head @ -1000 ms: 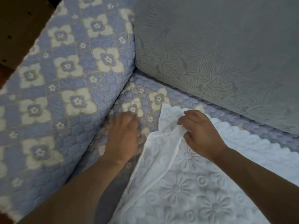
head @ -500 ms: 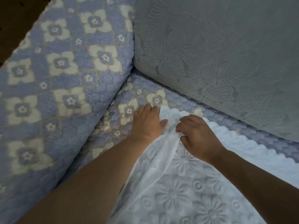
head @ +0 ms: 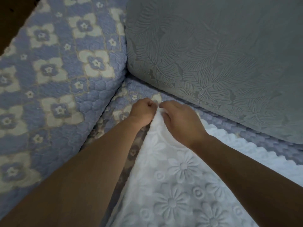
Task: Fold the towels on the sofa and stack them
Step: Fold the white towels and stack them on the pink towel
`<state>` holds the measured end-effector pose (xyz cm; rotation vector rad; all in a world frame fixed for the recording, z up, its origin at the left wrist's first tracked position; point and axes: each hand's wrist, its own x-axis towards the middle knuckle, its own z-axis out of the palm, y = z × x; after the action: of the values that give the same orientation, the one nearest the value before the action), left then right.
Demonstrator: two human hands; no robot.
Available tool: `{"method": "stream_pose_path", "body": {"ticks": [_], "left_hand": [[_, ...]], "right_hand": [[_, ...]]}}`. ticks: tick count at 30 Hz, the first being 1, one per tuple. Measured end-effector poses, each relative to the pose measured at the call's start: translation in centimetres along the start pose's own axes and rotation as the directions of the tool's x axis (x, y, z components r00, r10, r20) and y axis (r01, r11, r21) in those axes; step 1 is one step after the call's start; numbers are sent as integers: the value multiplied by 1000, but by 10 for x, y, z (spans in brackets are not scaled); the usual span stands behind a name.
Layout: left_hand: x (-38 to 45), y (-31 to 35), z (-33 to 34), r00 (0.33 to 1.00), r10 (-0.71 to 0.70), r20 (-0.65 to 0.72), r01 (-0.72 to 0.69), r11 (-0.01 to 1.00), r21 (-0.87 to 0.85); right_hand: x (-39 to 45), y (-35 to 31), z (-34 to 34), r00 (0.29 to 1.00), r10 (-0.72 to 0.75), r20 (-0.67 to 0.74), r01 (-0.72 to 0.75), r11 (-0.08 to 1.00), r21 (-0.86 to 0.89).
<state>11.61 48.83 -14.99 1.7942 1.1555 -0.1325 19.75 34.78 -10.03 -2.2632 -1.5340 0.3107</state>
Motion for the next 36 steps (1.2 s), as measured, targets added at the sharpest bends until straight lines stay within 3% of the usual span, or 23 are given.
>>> {"method": "stream_pose_path", "body": {"ticks": [3, 4, 9, 11, 14, 17, 19, 24, 30, 32, 34, 36], "left_hand": [[-13, 5, -6, 999, -30, -13, 26, 969, -247], [-22, 4, -8, 1000, -29, -3, 27, 968, -249], [-85, -46, 0, 994, -46, 98, 40, 998, 54], [-108, -63, 5, 996, -69, 62, 61, 990, 125], [-127, -70, 9, 996, -72, -56, 72, 997, 3], [-139, -66, 9, 973, 124, -195, -125, 992, 8], [-146, -65, 11, 956, 233, -178, -221, 972, 85], [-159, -77, 14, 1000, 0, -24, 1, 1000, 20], [-174, -95, 4, 1000, 18, -19, -13, 977, 215], [-181, -106, 2, 992, 126, -32, -110, 945, 308], [-185, -117, 4, 960, 279, 10, -248, 836, 490], [-187, -121, 7, 943, 330, 31, -273, 719, 639]], "right_hand": [[28, 13, 16, 951, 265, 158, -271, 963, 16], [34, 20, 20, 930, 314, 190, -328, 943, 49], [41, 38, 28, 861, 454, 229, -484, 870, 96], [41, 36, 29, 860, 463, 215, -490, 867, 88], [43, 34, 30, 875, 444, 193, -463, 884, 63], [45, 31, 31, 885, 434, 168, -446, 894, 40], [43, 32, 30, 886, 447, 124, -454, 891, 33], [37, 31, 31, 891, 447, 80, -439, 893, -101], [46, 23, 38, 856, 499, 134, -458, 853, -250], [44, 22, 41, 852, 504, 141, -462, 850, -252], [42, 19, 42, 854, 505, 127, -466, 850, -246], [40, 10, 40, 905, 426, -1, -413, 876, -250]]}}
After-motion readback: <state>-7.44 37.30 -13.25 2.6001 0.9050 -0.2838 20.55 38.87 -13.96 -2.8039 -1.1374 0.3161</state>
